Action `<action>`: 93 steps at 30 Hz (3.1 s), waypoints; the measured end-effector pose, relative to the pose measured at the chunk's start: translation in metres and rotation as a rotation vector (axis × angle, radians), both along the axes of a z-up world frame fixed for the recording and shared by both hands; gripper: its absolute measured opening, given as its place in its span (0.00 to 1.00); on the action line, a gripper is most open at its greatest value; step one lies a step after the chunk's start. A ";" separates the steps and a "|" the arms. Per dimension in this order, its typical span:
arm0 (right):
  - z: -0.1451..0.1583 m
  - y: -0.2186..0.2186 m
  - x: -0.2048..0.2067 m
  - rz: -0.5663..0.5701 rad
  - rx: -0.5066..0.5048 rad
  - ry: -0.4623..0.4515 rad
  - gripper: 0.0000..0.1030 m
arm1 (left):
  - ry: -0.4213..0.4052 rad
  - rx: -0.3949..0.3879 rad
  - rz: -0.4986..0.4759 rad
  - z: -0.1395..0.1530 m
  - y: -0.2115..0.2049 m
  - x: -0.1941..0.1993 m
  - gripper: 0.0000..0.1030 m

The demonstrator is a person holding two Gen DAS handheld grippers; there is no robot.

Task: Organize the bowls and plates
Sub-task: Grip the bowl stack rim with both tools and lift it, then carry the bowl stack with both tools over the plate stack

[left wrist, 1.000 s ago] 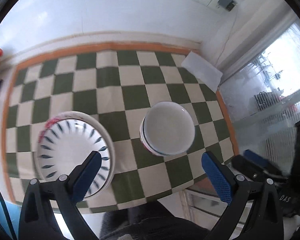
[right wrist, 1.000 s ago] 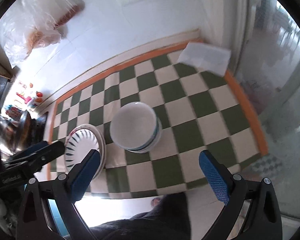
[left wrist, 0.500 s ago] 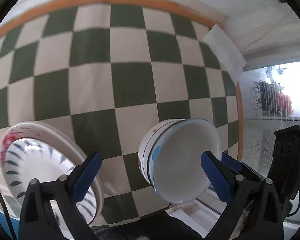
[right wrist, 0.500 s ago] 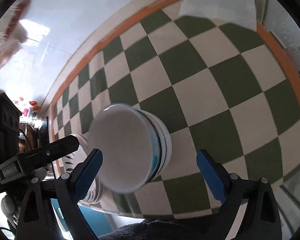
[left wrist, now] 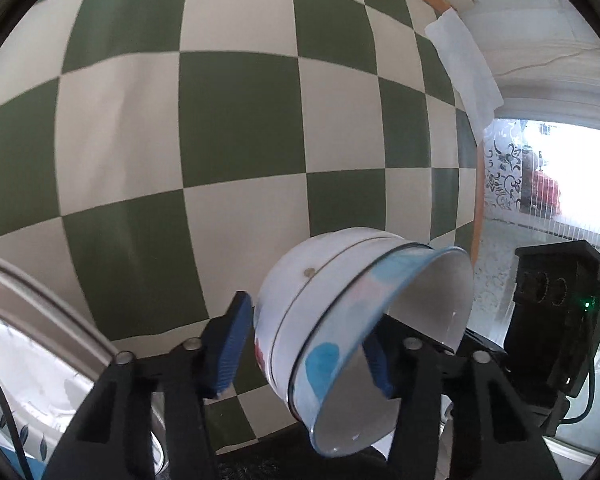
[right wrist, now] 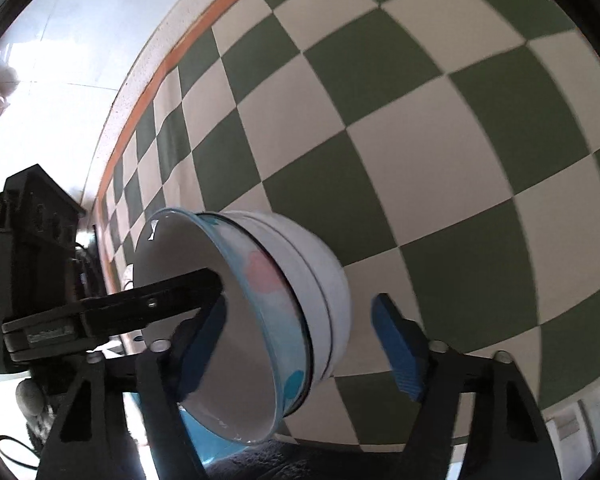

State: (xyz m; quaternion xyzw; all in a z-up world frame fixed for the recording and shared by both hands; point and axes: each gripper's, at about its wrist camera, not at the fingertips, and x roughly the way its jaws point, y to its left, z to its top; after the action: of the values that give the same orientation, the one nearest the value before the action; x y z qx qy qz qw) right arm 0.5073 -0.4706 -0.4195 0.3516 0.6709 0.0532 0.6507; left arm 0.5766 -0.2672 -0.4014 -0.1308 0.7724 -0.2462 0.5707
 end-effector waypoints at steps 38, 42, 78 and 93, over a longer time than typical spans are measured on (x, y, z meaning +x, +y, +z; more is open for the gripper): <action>0.023 0.023 0.012 0.057 0.009 -0.129 0.43 | -0.159 -0.001 0.075 0.043 0.022 -0.007 0.44; 0.037 0.033 0.017 0.083 0.007 -0.146 0.42 | -0.178 -0.002 0.095 0.055 0.036 -0.007 0.44; 0.048 0.233 0.044 0.432 0.038 -0.215 0.42 | -0.210 0.055 0.425 0.055 0.225 -0.045 0.44; 0.023 0.259 0.044 0.460 0.027 -0.192 0.42 | -0.195 0.073 0.446 0.035 0.242 -0.047 0.44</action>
State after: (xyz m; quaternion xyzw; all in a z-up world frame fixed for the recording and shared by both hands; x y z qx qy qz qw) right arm 0.5515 -0.2118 -0.3967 0.1919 0.6676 0.2420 0.6774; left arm 0.5291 -0.0251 -0.3664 -0.2531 0.6741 -0.0974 0.6870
